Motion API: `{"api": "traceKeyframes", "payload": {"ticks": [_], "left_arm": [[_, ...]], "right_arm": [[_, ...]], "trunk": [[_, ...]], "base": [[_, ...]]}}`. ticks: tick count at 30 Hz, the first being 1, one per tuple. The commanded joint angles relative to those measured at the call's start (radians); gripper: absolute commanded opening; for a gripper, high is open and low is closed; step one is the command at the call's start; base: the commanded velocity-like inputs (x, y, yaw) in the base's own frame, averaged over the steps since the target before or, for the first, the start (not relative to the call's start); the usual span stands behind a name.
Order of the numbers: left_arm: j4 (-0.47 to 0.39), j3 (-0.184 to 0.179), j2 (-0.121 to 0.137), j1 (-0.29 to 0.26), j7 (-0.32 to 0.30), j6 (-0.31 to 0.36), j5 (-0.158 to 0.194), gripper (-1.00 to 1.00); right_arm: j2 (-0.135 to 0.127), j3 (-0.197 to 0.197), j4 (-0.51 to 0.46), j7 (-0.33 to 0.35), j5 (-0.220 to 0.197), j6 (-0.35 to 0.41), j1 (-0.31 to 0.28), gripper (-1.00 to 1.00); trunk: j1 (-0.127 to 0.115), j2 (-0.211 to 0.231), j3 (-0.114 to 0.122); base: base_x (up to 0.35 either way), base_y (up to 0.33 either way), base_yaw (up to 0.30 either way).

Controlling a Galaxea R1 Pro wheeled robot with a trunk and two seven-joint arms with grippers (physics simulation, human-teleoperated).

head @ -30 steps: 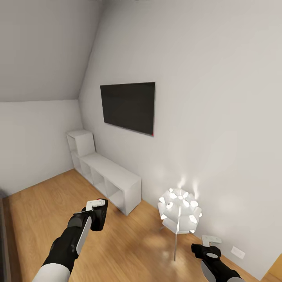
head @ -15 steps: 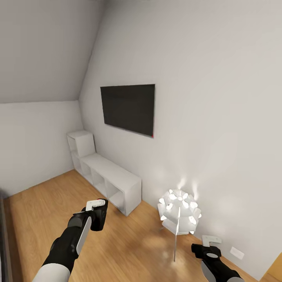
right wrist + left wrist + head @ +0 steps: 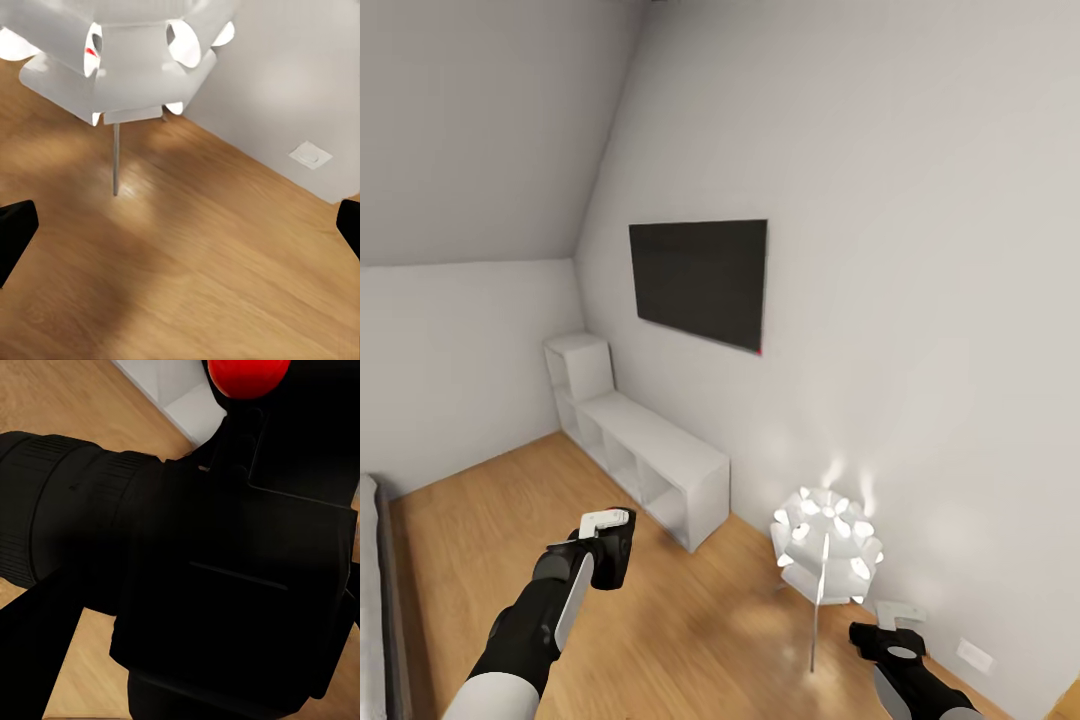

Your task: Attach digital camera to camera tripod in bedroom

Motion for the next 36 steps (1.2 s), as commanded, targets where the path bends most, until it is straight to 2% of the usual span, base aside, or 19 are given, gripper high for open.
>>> {"api": "traceKeyframes", "payload": {"ticks": [1,36], "left_arm": [[-0.001,0.002,-0.001,-0.001,0.003,0.004,0.002,-1.00],[-0.001,0.002,-0.003,-0.001,0.003,0.004,0.003,-1.00]], "right_arm": [[0.000,-0.002,0.000,-0.001,-0.002,-0.002,0.000,1.00],[0.000,-0.002,0.001,-0.005,-0.005,-0.002,0.000,1.00]], "trunk": [[-0.004,0.006,0.002],[-0.138,0.251,0.111]], "base": [[0.000,0.000,0.240],[0.000,0.000,0.276]]}}
